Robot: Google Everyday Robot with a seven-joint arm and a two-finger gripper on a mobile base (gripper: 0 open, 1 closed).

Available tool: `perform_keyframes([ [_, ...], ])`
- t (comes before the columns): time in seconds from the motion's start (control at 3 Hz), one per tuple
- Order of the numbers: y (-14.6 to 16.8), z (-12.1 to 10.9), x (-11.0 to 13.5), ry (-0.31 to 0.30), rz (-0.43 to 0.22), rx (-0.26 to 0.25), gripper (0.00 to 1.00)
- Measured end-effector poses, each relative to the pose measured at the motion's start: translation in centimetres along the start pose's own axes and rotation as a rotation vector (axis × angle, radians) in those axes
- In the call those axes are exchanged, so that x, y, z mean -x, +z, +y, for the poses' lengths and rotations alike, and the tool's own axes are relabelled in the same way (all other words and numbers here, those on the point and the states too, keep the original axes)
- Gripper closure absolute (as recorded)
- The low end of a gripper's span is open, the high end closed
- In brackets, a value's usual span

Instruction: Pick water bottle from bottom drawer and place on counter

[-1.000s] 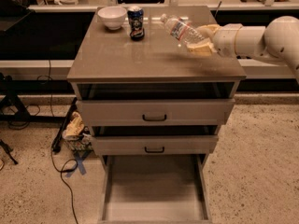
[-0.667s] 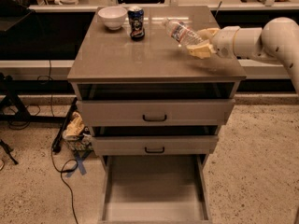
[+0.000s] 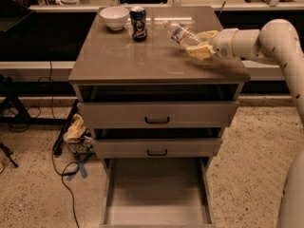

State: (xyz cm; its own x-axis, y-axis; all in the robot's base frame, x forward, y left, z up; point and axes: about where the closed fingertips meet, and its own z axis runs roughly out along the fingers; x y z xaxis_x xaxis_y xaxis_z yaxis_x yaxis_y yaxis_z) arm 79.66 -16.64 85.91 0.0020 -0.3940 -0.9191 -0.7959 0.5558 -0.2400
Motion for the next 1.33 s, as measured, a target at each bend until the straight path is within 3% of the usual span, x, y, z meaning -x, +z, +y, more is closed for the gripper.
perform_keyframes([
  [0.33,0.8,-0.2,-0.4,0.021,-0.006,0.014,0.12],
  [0.67,1.3,-0.4,-0.6,0.03,-0.017,0.018,0.0],
  [1.0,1.3,-0.4,-0.6,0.03,-0.018,0.018,0.0],
  [1.33,-1.0,-1.4,1.5,-0.029,-0.031,-0.046,0.0],
])
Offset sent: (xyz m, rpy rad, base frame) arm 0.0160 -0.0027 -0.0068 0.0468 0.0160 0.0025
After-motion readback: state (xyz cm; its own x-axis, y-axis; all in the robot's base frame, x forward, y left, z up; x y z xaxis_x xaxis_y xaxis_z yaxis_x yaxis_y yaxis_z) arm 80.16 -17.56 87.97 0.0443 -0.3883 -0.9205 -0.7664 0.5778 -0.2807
